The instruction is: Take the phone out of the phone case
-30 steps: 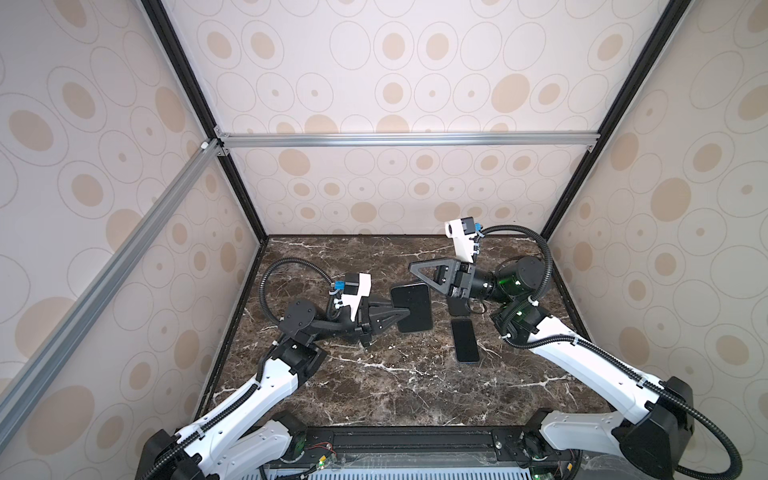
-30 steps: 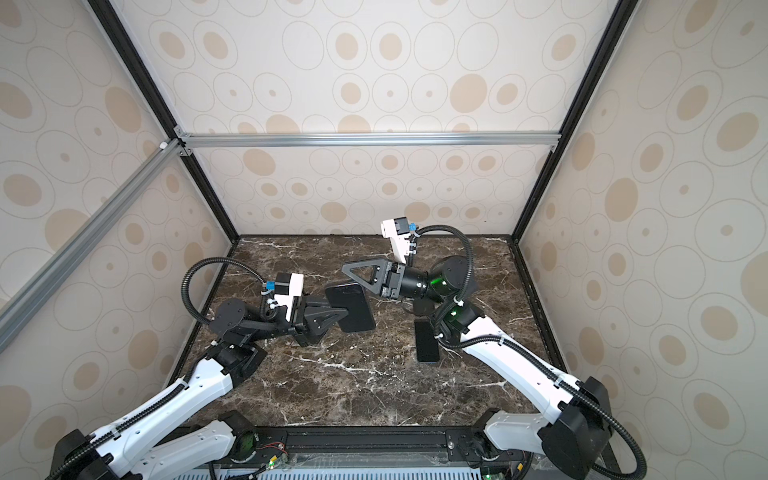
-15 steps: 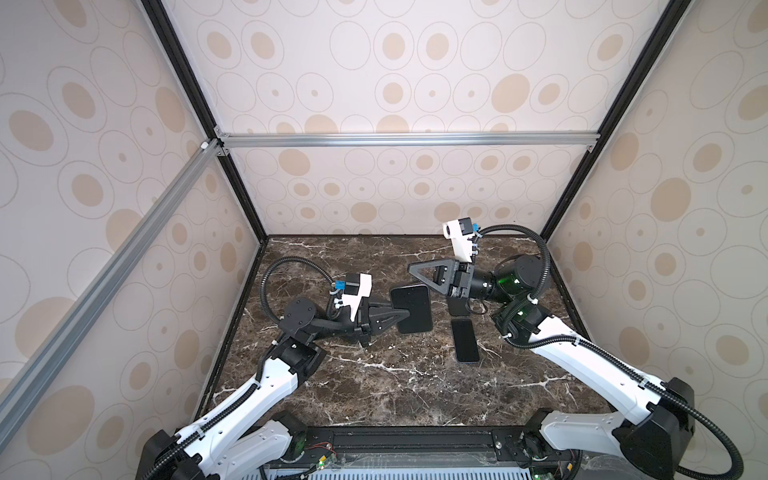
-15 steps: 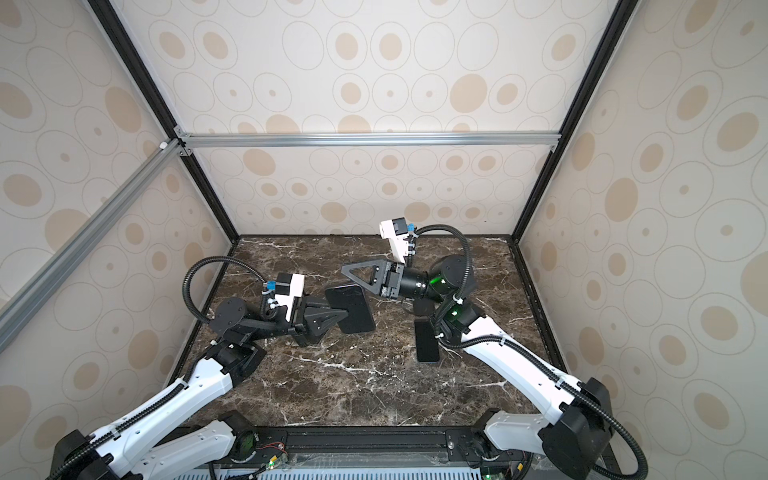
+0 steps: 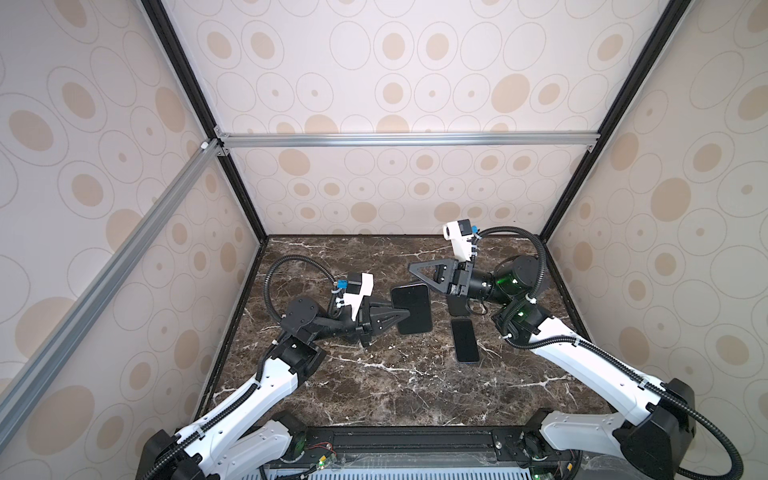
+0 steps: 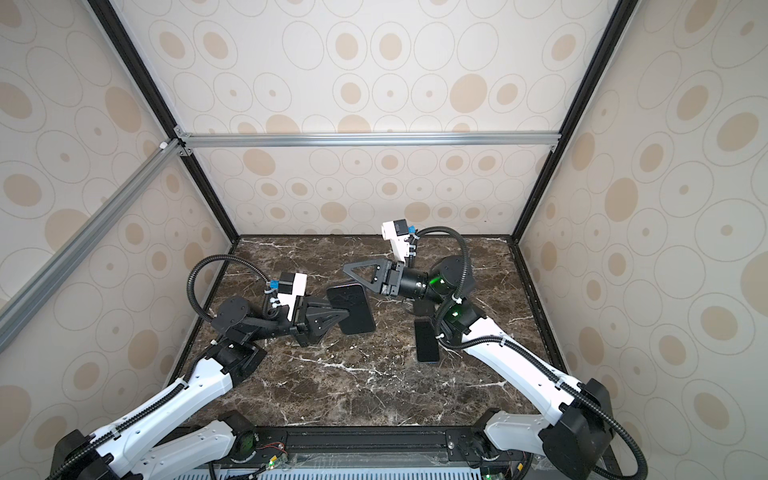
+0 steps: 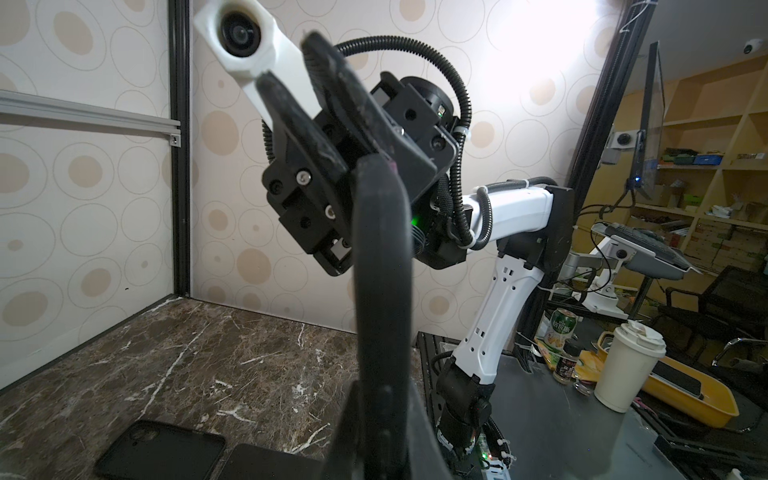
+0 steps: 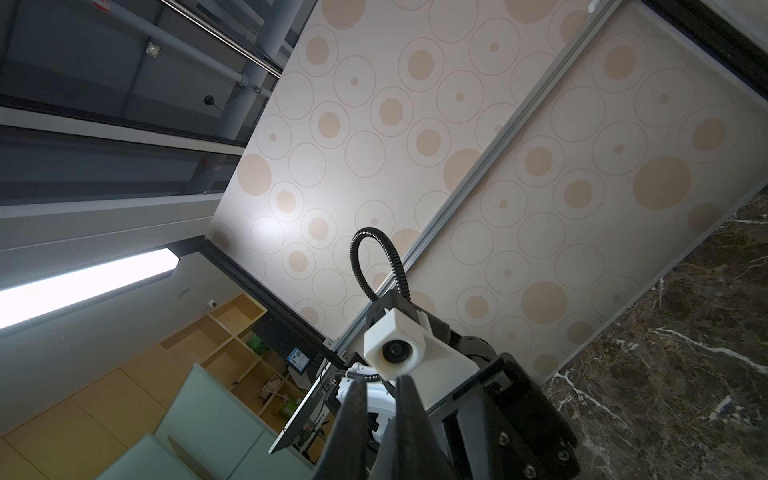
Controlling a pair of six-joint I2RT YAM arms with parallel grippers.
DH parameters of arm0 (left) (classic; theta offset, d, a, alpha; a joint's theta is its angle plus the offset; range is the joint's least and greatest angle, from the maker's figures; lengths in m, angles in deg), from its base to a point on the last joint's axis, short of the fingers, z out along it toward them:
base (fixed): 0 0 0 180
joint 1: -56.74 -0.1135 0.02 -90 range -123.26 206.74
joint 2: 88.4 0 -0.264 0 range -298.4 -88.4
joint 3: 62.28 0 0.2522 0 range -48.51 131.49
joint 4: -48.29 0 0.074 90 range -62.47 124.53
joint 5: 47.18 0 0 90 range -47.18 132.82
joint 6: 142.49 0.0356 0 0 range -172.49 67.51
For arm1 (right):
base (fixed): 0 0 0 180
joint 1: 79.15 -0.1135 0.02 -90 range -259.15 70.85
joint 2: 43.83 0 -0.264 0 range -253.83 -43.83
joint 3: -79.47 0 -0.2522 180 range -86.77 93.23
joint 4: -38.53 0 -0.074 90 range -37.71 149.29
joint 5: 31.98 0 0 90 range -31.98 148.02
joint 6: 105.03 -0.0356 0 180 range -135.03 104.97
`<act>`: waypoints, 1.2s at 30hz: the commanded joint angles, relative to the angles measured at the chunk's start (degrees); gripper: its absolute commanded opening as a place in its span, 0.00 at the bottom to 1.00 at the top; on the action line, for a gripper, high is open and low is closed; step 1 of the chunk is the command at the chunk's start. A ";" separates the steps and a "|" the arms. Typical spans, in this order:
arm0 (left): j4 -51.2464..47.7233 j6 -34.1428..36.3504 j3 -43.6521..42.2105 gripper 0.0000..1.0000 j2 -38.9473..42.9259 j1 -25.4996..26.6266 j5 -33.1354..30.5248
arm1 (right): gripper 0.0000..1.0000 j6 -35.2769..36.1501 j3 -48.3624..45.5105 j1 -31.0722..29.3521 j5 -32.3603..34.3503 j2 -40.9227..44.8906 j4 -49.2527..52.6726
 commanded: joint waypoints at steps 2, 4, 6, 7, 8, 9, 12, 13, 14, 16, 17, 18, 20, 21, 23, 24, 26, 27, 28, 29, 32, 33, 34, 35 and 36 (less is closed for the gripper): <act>10.58 3.94 6.98 0.00 1.67 0.70 1.42 | 0.00 -2.82 -2.68 0.05 0.36 -2.98 8.41; 10.84 3.78 6.93 0.00 1.59 0.70 1.42 | 0.00 -3.37 -2.85 0.15 0.41 -3.13 8.20; 10.93 3.80 6.97 0.00 1.75 0.74 1.52 | 0.00 -3.68 -2.87 0.22 0.77 -3.17 8.46; 10.96 3.75 6.99 0.00 1.76 0.74 1.57 | 0.00 -3.89 -2.91 0.25 0.82 -3.26 8.29; 11.02 3.64 6.96 0.00 1.67 0.74 1.64 | 0.00 -4.06 -2.94 0.39 0.83 -3.35 8.29; 11.19 3.55 6.99 0.00 1.64 0.74 1.85 | 0.00 -4.08 -2.89 0.40 0.84 -3.44 8.44; 12.07 2.78 7.03 0.00 1.40 0.97 2.49 | 0.00 -3.27 -2.75 0.68 0.83 -3.77 9.34; 12.35 2.49 7.04 0.00 1.31 1.04 2.77 | 0.00 -3.14 -2.56 0.75 0.75 -3.92 9.43; 12.58 2.32 7.07 0.00 1.26 1.07 3.03 | 0.00 -2.65 -2.51 0.79 0.52 -4.05 9.65; 12.58 2.31 6.95 0.00 1.27 1.24 3.18 | 0.00 -1.71 -2.11 1.10 0.09 -4.38 10.20; 12.57 2.30 6.89 0.00 1.31 1.25 3.22 | 0.00 -0.96 -1.82 1.38 -0.26 -4.41 10.56; 12.59 2.30 6.86 0.00 1.28 1.31 3.27 | 0.00 -0.28 -1.51 1.64 -0.61 -4.52 11.02; 12.64 2.14 6.89 0.00 1.27 1.42 3.55 | 0.00 1.05 -1.03 2.14 -1.31 -4.72 11.71; 12.75 2.05 6.88 0.00 1.25 1.49 3.69 | 0.00 1.30 -0.86 2.37 -1.61 -4.91 11.85; 12.74 2.06 6.87 0.00 1.27 1.62 3.77 | 0.00 1.29 -0.50 2.70 -2.30 -5.43 11.50; 12.80 1.96 6.91 0.00 1.32 1.66 3.89 | 0.00 1.22 -0.35 2.78 -2.63 -5.69 11.31; 12.80 1.96 6.80 0.00 1.31 1.81 3.84 | 0.00 1.46 0.08 3.02 -3.34 -6.24 10.86; 12.80 1.91 6.77 0.00 1.29 1.92 3.97 | 0.00 1.67 0.39 3.08 -3.76 -6.54 10.88; 12.89 1.88 6.79 0.00 1.26 1.99 4.04 | 0.00 2.01 0.81 3.12 -4.21 -6.84 10.83; 13.05 1.82 6.69 0.00 1.31 2.05 4.06 | 0.00 2.58 1.22 3.21 -4.65 -7.19 10.75; 13.55 1.48 6.74 0.00 1.01 2.48 4.31 | 0.00 3.98 2.11 3.18 -5.70 -8.20 10.37; 13.70 1.44 6.75 0.00 0.92 2.51 4.28 | 0.00 4.10 2.20 3.18 -5.76 -8.47 9.86; 13.81 1.35 6.77 0.00 0.85 2.67 4.40 | 0.00 3.95 2.16 3.22 -5.87 -8.81 8.96; 13.86 1.34 6.81 0.00 0.87 2.75 4.38 | 0.00 3.67 2.16 3.20 -6.13 -9.25 7.75; 13.84 1.30 6.74 0.00 0.80 2.85 4.41 | 0.00 3.40 2.03 3.19 -6.35 -9.56 6.68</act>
